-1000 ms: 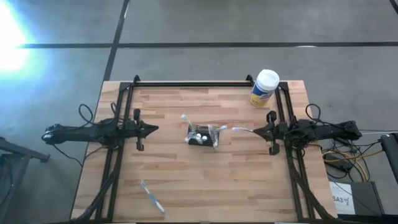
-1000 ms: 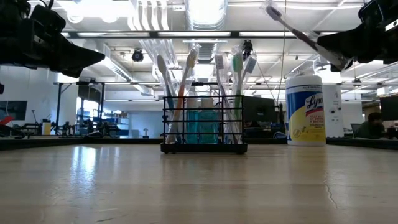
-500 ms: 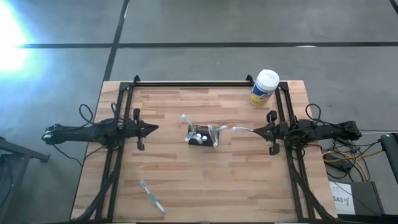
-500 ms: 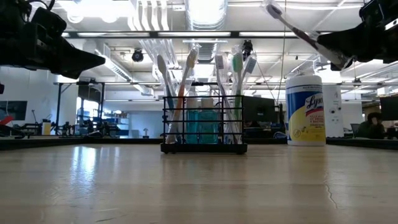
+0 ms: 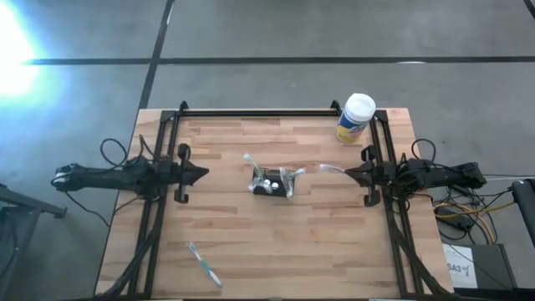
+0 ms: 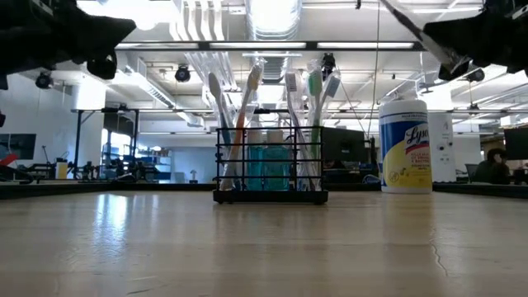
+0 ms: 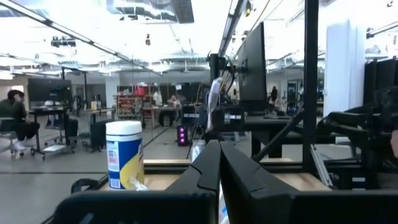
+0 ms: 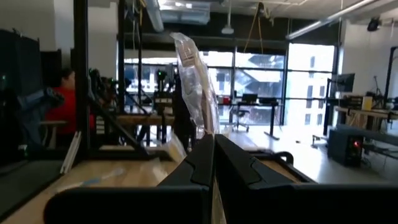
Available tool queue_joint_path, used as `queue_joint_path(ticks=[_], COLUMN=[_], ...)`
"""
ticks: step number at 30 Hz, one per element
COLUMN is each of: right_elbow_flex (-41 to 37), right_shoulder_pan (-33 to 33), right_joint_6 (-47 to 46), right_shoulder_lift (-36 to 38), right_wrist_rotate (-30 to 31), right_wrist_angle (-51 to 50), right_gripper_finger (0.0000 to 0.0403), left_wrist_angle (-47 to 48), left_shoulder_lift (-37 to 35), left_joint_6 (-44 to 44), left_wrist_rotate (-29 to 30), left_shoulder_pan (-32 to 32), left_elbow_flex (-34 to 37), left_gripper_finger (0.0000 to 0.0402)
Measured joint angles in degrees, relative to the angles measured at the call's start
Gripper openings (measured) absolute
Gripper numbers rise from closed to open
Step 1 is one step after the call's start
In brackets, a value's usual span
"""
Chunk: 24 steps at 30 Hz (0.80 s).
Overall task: Pick & Place toothbrushing station
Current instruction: Put the violet toothbrush into the black mesh organizer
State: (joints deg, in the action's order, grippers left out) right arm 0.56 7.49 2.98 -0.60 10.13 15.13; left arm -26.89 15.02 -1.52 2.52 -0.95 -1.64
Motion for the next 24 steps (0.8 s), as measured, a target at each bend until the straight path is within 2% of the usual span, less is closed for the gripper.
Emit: queue_joint_path(ticks=[4,8,17,24], right_elbow_flex=[0.0,0.0,2.0,7.1], right_shoulder_pan=[0.0,0.0,0.0,0.0], right_joint_6=[0.0,0.3,2.2,2.8], right_shoulder_lift=[0.0,-0.5,-4.3,-13.6], right_wrist_rotate=[-1.0,-3.1,-6.3,-6.3], right_wrist_angle=[2.1,5.8,11.4,11.4], right_gripper_finger=[0.0008,0.0008,0.0008,0.0008], left_wrist_angle=[-0.6,-0.6,0.1,-0.4], left_shoulder_lift=[7.0,16.0,33.8,44.2], left_joint_6=[-1.0,-3.7,-6.4,-8.4], left_wrist_rotate=[-0.1,1.1,1.3,0.6], left_shoulder_pan=[0.0,0.0,0.0,0.0], left_elbow_flex=[-4.0,-10.9,-26.0,-34.7], left_gripper_finger=[0.0004,0.0014,0.0078,0.0136])
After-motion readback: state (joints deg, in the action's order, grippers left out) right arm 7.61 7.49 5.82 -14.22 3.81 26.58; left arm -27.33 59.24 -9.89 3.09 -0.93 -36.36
